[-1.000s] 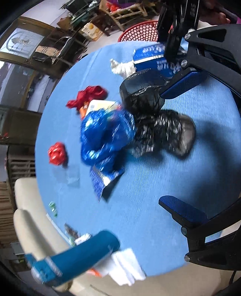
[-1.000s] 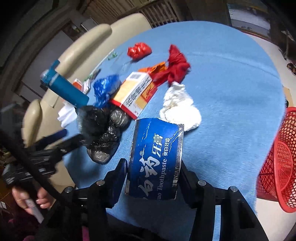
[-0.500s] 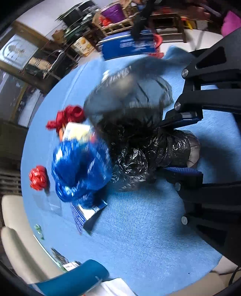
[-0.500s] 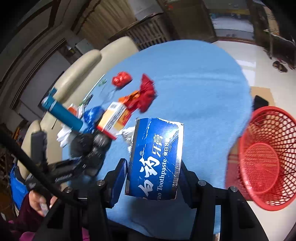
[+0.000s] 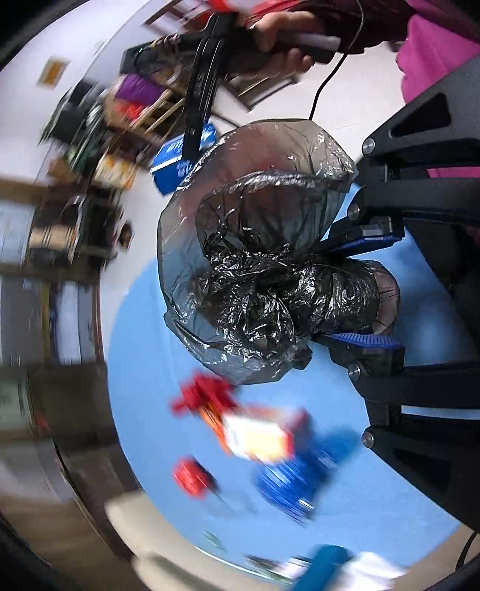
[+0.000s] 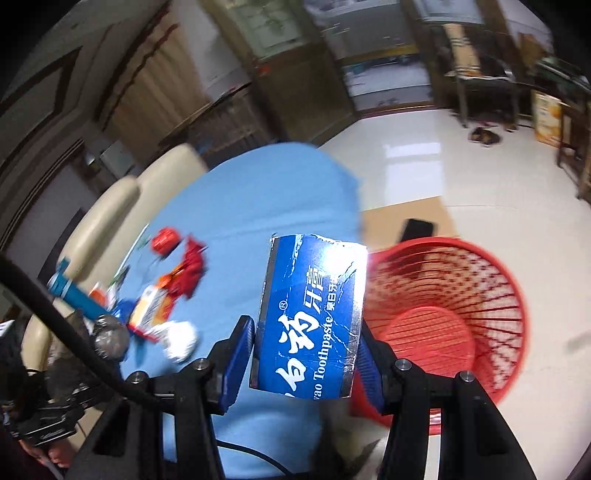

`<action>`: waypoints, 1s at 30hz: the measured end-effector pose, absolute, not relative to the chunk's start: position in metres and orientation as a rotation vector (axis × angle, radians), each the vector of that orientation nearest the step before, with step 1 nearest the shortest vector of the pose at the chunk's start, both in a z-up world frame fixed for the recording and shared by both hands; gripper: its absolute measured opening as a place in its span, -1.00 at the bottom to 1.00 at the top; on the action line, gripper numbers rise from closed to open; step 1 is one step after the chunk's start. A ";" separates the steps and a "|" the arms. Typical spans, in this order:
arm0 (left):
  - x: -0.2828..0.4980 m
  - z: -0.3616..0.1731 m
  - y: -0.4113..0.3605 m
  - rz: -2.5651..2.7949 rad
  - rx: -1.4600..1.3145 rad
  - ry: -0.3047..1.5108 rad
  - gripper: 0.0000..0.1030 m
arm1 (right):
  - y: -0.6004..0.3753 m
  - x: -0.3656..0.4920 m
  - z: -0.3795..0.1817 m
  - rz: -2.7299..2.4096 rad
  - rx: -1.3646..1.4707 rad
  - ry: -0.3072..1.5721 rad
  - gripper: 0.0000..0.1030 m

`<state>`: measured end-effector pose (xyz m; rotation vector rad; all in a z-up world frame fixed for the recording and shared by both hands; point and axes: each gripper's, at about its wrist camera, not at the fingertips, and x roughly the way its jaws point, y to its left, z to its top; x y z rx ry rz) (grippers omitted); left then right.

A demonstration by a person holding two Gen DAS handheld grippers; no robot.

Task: Collect trash
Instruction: 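Carry both items to the red wastebasket and open both grippers to drop them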

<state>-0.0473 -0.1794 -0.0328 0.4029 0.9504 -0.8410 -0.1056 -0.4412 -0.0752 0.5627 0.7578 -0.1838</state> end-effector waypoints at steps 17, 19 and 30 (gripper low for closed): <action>-0.029 -0.072 -0.385 -1.032 0.539 1.015 0.07 | -0.555 -0.168 -0.115 -0.427 0.792 0.730 0.13; -0.030 -0.072 -0.382 -1.013 0.535 1.001 0.39 | -0.555 -0.169 -0.119 -0.413 0.818 0.736 0.24; -0.032 -0.055 -0.314 -0.974 0.464 0.978 0.39 | -0.532 -0.157 -0.102 -0.378 0.763 0.699 0.31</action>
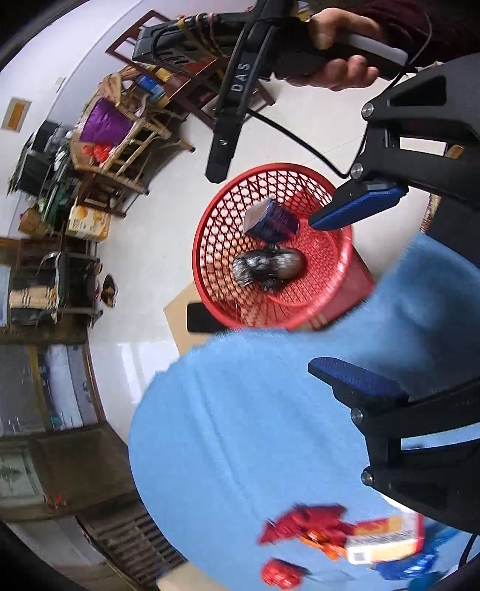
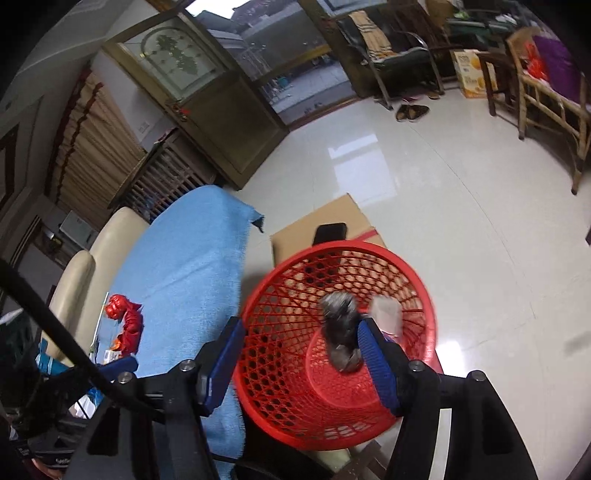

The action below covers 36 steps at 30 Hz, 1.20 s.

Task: Collect trash
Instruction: 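Carry both items to the red wastebasket and open both grippers to drop them, then grasp the white tissue with the right gripper while the left grasps blue bags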

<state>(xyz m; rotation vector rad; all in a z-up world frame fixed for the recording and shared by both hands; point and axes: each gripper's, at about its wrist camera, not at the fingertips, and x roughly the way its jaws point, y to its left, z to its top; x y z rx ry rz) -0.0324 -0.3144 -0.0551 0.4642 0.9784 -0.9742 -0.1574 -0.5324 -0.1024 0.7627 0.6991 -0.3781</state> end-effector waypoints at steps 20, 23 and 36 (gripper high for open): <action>0.072 -0.031 -0.039 -0.375 0.068 0.901 0.49 | -0.353 -0.015 -0.082 0.109 0.537 0.883 0.31; 0.081 -0.041 -0.020 -0.365 0.010 0.925 0.49 | -0.327 0.008 -0.091 0.161 0.506 0.923 0.31; 0.118 -0.072 -0.039 -0.396 -0.028 1.018 0.49 | -0.278 0.073 -0.139 0.186 0.460 1.054 0.32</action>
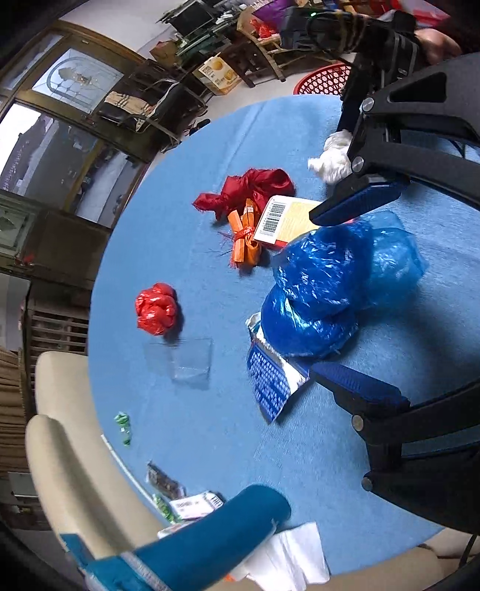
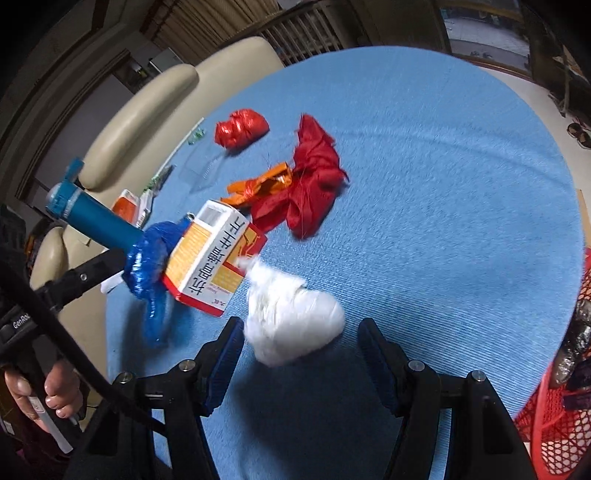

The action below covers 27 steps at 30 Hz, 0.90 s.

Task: Collect trash
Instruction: 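Grasp the white tissue with the right gripper while the left grasps blue bags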

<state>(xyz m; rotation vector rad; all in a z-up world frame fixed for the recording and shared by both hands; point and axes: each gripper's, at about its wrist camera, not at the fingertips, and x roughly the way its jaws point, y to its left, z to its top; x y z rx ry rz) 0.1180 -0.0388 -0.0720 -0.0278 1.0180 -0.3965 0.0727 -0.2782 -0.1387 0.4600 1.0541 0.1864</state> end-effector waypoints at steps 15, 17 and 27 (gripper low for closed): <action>0.110 -0.079 -0.036 -0.470 -0.037 1.019 -0.26 | -0.256 0.090 -0.139 0.196 0.393 1.034 -0.11; 0.104 -0.076 -0.030 -0.464 -0.034 1.007 -0.30 | -0.253 0.089 -0.138 0.191 0.368 1.028 -0.20; 0.068 -0.040 -0.009 -0.457 -0.039 0.904 -0.33 | -0.269 0.053 -0.115 0.186 0.421 0.947 -0.23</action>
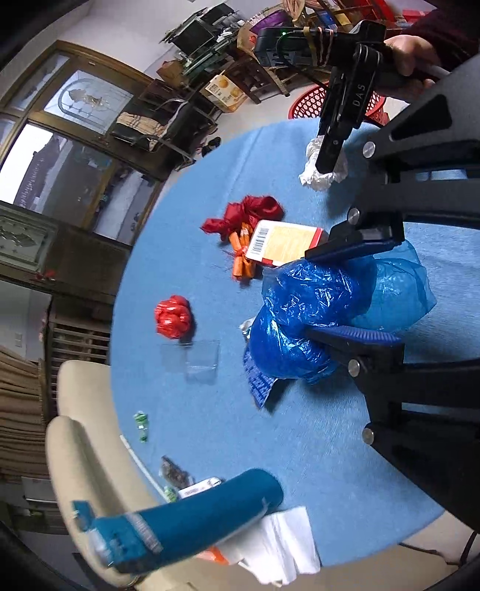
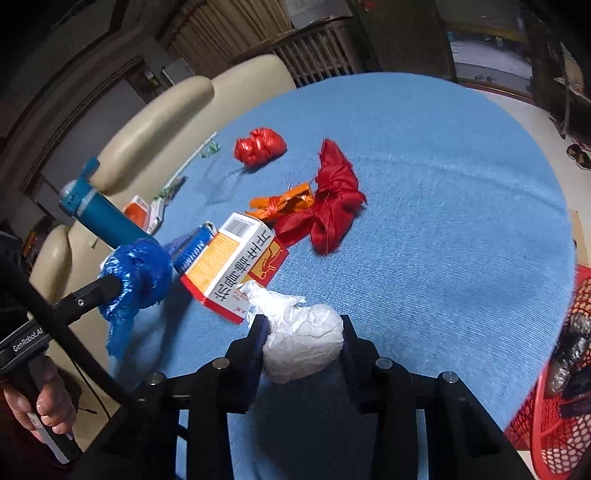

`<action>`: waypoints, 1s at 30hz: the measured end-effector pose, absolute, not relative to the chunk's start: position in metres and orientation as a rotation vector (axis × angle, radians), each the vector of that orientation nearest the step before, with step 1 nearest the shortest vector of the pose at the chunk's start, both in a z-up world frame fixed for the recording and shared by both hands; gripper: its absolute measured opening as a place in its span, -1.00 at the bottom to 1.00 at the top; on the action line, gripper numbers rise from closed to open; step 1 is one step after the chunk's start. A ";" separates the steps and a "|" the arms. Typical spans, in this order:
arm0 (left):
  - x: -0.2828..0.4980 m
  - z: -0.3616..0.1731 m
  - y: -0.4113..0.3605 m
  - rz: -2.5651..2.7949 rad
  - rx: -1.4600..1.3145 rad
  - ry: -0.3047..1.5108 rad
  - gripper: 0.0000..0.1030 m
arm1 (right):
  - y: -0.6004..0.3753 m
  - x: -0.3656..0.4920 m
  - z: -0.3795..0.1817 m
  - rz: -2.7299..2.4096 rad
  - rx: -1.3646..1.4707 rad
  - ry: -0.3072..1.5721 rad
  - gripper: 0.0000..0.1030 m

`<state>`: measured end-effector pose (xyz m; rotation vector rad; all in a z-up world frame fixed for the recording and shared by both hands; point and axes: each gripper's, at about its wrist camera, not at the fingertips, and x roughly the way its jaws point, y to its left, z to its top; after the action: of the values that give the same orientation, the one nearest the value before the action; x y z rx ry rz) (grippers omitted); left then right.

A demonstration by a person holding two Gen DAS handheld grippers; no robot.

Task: Collect trash
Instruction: 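Grasp the white tissue with the right gripper while the left grasps blue bags, then carry tissue and blue bags to the red wastebasket and release both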

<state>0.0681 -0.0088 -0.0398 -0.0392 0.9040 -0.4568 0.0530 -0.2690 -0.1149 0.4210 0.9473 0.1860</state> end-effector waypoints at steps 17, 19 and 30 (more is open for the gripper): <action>0.016 0.010 -0.058 -0.534 0.099 0.772 -0.32 | -0.298 -0.015 -0.054 0.142 0.413 0.768 -0.23; 0.011 0.014 -0.065 -0.535 0.119 0.762 -0.32 | -0.301 -0.020 -0.050 0.138 0.411 0.753 -0.23; -0.010 0.028 -0.113 -0.540 0.260 0.713 -0.32 | -0.326 -0.044 -0.035 0.104 0.419 0.685 -0.23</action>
<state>-0.0101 -0.1131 0.0284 0.2603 0.7131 -0.5404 -0.0440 -0.3264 -0.0346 0.4190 0.6846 0.1039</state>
